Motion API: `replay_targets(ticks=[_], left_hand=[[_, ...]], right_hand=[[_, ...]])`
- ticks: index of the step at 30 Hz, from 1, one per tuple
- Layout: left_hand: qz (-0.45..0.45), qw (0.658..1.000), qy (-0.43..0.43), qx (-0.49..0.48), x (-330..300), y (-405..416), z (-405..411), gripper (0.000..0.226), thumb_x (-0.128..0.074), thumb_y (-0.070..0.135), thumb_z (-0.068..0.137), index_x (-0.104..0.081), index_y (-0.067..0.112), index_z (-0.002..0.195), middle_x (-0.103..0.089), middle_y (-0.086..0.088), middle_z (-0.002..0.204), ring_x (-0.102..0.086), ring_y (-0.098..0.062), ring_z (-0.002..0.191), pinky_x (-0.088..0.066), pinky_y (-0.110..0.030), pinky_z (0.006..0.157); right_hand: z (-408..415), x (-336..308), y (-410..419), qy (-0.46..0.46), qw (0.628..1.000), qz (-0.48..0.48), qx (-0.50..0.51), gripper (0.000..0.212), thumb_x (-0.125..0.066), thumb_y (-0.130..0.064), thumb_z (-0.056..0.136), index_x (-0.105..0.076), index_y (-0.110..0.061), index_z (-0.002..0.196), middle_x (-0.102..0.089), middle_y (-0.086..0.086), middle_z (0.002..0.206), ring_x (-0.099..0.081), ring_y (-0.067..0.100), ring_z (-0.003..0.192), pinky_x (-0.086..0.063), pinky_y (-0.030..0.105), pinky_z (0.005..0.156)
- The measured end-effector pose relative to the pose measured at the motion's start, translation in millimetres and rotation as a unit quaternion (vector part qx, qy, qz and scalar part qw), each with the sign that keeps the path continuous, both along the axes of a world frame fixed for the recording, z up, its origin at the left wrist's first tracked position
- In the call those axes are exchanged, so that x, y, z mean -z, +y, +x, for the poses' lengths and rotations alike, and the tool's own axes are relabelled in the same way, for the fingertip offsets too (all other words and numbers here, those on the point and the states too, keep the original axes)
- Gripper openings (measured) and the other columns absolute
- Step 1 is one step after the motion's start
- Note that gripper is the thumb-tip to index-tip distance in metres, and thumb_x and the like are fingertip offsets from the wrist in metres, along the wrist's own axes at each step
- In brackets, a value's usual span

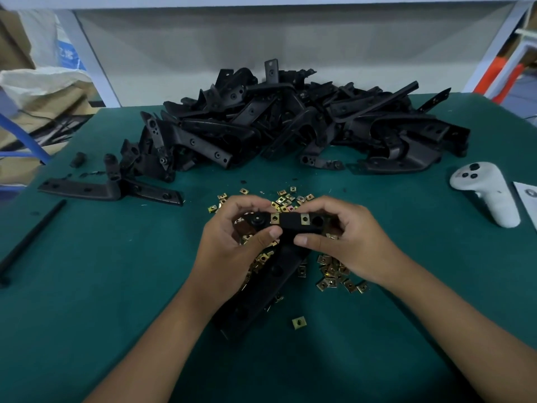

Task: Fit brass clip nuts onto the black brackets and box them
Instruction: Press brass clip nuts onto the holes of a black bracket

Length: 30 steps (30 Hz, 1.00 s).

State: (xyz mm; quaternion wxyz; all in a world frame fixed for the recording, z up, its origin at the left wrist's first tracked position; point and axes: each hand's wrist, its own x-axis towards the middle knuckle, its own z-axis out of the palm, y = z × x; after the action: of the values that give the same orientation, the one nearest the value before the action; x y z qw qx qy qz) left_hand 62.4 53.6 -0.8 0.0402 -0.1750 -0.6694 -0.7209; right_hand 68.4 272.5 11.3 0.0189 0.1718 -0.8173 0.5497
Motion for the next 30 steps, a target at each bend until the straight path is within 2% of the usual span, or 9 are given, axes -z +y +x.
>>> replay_targets(ticks=[2, 5, 10, 14, 18, 22, 24, 27, 30], left_hand=[[0.001, 1.0, 0.014, -0.02, -3.3, 2.0, 3.1, 0.027, -0.081, 0.021, 0.078, -0.067, 0.023, 0.102, -0.073, 0.003, 0.102, -0.07, -0.011, 0.096, -0.054, -0.019, 0.083], [0.002, 0.998, 0.041, -0.053, -9.9, 5.1, 9.1, 0.027, -0.082, 0.019, 0.076, -0.069, 0.035, 0.093, -0.074, 0.009, 0.101, -0.069, -0.006, 0.099, -0.054, -0.018, 0.083], [-0.059, 0.986, 0.146, -0.061, -33.2, 27.2, 28.2, 0.032, -0.087, 0.028, 0.074, -0.066, 0.042, 0.095, -0.073, 0.014, 0.104, -0.069, -0.008, 0.105, -0.054, -0.017, 0.086], [-0.121, 0.964, 0.237, 0.017, -59.0, 70.6, 54.7, 0.035, -0.08, 0.036, 0.079, -0.061, 0.048, 0.107, -0.07, 0.021, 0.108, -0.069, -0.007, 0.104, -0.053, -0.02, 0.089], [-0.157, 0.936, 0.3, 0.092, -76.0, 138.3, 93.1, 0.032, -0.074, 0.045, 0.08, -0.058, 0.05, 0.108, -0.063, 0.033, 0.11, -0.062, 0.009, 0.102, -0.045, -0.008, 0.088], [-0.136, 0.924, 0.306, 0.186, -74.2, 211.5, 141.4, 0.039, -0.08, 0.041, 0.075, -0.058, 0.05, 0.106, -0.066, 0.026, 0.105, -0.061, 0.008, 0.1, -0.04, -0.005, 0.09], [-0.11, 0.911, 0.319, 0.235, -70.6, 247.2, 167.2, 0.037, -0.082, 0.035, 0.074, -0.062, 0.041, 0.104, -0.068, 0.02, 0.099, -0.062, 0.004, 0.097, -0.041, -0.009, 0.089], [-0.095, 0.89, 0.347, 0.282, -64.6, 289.2, 198.9, 0.033, -0.084, 0.03, 0.074, -0.067, 0.029, 0.103, -0.065, 0.019, 0.096, -0.06, -0.001, 0.093, -0.044, -0.018, 0.087], [-0.093, 0.865, 0.374, 0.32, -57.9, 320.1, 223.2, 0.034, -0.086, 0.028, 0.077, -0.065, 0.027, 0.104, -0.064, 0.018, 0.096, -0.061, -0.007, 0.09, -0.048, -0.031, 0.084]], right_hand=[[-0.4, -9.5, 5.0, 0.026, 0.999, 0.006, 0.023, 0.039, -0.079, -0.06, 0.075, -0.07, -0.04, 0.108, -0.072, -0.014, 0.106, -0.068, 0.01, 0.101, -0.054, 0.028, 0.086], [4.0, -29.8, 12.2, 0.096, 0.993, 0.051, 0.049, 0.034, -0.075, -0.063, 0.076, -0.071, -0.043, 0.102, -0.068, -0.02, 0.098, -0.062, 0.007, 0.087, -0.044, 0.016, 0.075], [43.5, -57.8, 43.0, 0.203, 0.968, 0.118, 0.087, 0.029, -0.08, -0.047, 0.08, -0.073, -0.036, 0.106, -0.064, -0.012, 0.095, -0.054, 0.018, 0.083, -0.043, 0.027, 0.07], [113.1, -73.3, 90.3, 0.24, 0.943, 0.154, 0.169, 0.029, -0.08, -0.042, 0.082, -0.075, -0.024, 0.104, -0.066, -0.009, 0.099, -0.06, 0.015, 0.092, -0.041, 0.019, 0.076], [203.1, -87.5, 137.0, 0.235, 0.913, 0.188, 0.276, 0.031, -0.083, -0.034, 0.078, -0.073, -0.019, 0.104, -0.065, -0.01, 0.101, -0.058, 0.004, 0.093, -0.039, 0.014, 0.076], [292.4, -92.1, 174.3, 0.201, 0.882, 0.197, 0.378, 0.031, -0.082, -0.031, 0.077, -0.071, -0.021, 0.104, -0.068, 0.001, 0.1, -0.062, 0.029, 0.088, -0.048, 0.036, 0.073], [336.7, -92.6, 188.2, 0.178, 0.861, 0.212, 0.427, 0.03, -0.082, -0.03, 0.078, -0.072, -0.018, 0.104, -0.068, 0.003, 0.1, -0.062, 0.026, 0.086, -0.047, 0.036, 0.072], [391.3, -87.2, 205.4, 0.143, 0.836, 0.224, 0.48, 0.031, -0.081, -0.029, 0.08, -0.072, -0.015, 0.106, -0.066, -0.001, 0.103, -0.058, 0.009, 0.087, -0.042, 0.02, 0.075], [428.6, -75.0, 214.8, 0.11, 0.811, 0.22, 0.53, 0.029, -0.08, -0.034, 0.082, -0.071, -0.021, 0.107, -0.064, -0.004, 0.102, -0.053, 0.022, 0.077, -0.042, 0.024, 0.068]])
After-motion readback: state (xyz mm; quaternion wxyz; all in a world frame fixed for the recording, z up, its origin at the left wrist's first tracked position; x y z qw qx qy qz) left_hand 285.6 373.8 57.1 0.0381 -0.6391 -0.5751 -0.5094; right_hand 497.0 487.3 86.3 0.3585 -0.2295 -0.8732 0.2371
